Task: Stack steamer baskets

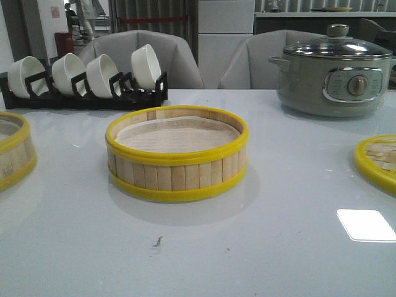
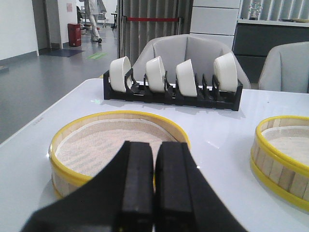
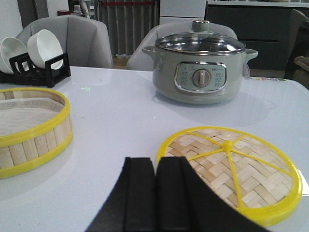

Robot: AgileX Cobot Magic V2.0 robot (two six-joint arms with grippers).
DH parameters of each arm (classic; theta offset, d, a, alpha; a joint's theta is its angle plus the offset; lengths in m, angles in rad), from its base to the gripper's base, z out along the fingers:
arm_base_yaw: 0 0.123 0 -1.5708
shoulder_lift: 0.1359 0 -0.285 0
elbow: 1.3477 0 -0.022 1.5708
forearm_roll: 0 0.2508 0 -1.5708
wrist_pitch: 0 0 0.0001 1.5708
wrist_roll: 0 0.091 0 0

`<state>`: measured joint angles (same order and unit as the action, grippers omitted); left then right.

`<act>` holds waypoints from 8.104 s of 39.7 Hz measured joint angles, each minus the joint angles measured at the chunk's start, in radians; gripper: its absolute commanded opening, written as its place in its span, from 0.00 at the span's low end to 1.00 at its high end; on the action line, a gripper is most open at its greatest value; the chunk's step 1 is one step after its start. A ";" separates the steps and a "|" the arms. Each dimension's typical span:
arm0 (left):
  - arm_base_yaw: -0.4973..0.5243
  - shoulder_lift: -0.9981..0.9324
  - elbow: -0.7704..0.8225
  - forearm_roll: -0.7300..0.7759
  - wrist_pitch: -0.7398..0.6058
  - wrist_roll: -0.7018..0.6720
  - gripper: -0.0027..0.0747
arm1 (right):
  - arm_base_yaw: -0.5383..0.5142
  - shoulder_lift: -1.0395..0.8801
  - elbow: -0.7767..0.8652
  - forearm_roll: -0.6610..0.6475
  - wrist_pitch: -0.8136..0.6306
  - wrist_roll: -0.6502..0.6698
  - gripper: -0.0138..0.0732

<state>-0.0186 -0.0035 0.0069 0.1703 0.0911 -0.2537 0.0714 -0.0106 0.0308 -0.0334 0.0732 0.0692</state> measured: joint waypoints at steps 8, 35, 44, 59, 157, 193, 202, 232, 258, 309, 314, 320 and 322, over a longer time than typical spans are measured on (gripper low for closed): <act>0.000 0.000 0.000 0.000 0.000 0.000 0.17 | 0.000 0.000 0.000 0.000 0.000 0.000 0.22; 0.000 0.000 0.000 0.066 0.000 0.000 0.17 | 0.000 0.000 0.000 0.000 0.000 0.000 0.22; 0.000 0.000 0.000 0.023 0.004 0.000 0.17 | 0.000 0.000 0.000 0.000 0.000 0.000 0.22; 0.000 0.415 -0.554 -0.060 0.300 -0.002 0.17 | 0.000 0.000 0.000 0.000 0.000 0.000 0.22; 0.000 1.037 -1.222 -0.069 0.701 0.188 0.17 | 0.000 0.273 -0.418 -0.057 0.197 0.025 0.22; 0.000 1.037 -1.222 -0.110 0.716 0.188 0.17 | 0.000 0.737 -0.626 -0.038 0.138 0.054 0.22; 0.000 1.059 -1.222 -0.110 0.725 0.188 0.17 | 0.000 0.737 -0.626 0.099 0.265 0.086 0.22; 0.000 1.075 -1.222 -0.156 0.776 0.233 0.17 | 0.000 0.737 -0.626 0.073 0.204 0.088 0.68; 0.000 1.222 -1.222 -0.213 0.778 0.259 0.61 | 0.000 0.737 -0.626 0.071 0.178 0.088 0.67; -0.104 1.830 -1.233 -0.248 0.578 0.265 0.57 | 0.000 0.737 -0.626 0.071 0.186 0.088 0.67; -0.104 1.857 -1.233 -0.248 0.578 0.265 0.53 | 0.000 0.737 -0.626 0.071 0.186 0.088 0.67; -0.104 1.862 -1.233 -0.248 0.578 0.265 0.34 | 0.000 0.737 -0.626 0.071 0.186 0.088 0.67; -0.104 1.862 -1.235 -0.248 0.578 0.265 0.18 | 0.000 0.737 -0.626 0.071 0.186 0.088 0.67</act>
<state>-0.1228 1.8587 -1.2279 -0.0776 0.6691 0.0112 0.0714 0.7266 -0.5953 0.0379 0.2596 0.1572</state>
